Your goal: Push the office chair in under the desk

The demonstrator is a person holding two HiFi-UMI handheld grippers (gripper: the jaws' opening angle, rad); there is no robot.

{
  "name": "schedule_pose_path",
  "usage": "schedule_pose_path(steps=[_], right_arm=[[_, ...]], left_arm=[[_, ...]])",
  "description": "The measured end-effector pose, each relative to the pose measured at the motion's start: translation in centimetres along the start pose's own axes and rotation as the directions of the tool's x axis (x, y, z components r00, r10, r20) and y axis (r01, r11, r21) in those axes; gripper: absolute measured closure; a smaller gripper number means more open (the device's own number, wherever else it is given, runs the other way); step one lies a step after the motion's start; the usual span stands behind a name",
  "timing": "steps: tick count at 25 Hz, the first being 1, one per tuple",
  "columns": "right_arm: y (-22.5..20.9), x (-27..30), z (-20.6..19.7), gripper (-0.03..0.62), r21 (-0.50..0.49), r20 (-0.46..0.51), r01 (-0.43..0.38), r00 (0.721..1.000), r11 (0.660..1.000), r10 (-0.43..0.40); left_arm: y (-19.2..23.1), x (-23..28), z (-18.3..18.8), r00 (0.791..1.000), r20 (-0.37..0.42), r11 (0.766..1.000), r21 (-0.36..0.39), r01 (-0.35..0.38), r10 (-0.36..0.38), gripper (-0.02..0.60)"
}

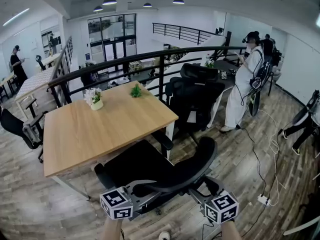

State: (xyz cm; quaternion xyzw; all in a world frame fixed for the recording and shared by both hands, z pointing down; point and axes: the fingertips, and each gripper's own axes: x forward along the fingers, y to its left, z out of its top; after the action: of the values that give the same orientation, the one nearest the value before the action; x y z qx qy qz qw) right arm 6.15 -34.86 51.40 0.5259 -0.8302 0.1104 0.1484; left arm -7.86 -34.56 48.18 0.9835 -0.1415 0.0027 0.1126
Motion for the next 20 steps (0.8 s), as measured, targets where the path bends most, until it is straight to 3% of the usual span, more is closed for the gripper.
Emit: schedule_pose_path(steps=[8, 14, 20], right_arm=[[2.3, 3.4, 1.4, 0.283, -0.013, -0.016, -0.007, 1.0, 1.0, 0.006], [3.1, 6.6, 2.7, 0.283, -0.005, -0.008, -0.006, 1.0, 1.0, 0.006], [4.3, 10.1, 4.3, 0.284, 0.002, 0.014, 0.01, 1.0, 1.0, -0.01]], left_arm=[[3.8, -2.7, 0.7, 1.0, 0.018, 1.0, -0.027, -0.008, 0.009, 0.448], [7.1, -4.1, 1.4, 1.0, 0.02, 1.0, -0.006, -0.014, 0.014, 0.448], [10.6, -5.7, 2.2, 0.997, -0.011, 0.997, 0.024, 0.072, -0.072, 0.446]])
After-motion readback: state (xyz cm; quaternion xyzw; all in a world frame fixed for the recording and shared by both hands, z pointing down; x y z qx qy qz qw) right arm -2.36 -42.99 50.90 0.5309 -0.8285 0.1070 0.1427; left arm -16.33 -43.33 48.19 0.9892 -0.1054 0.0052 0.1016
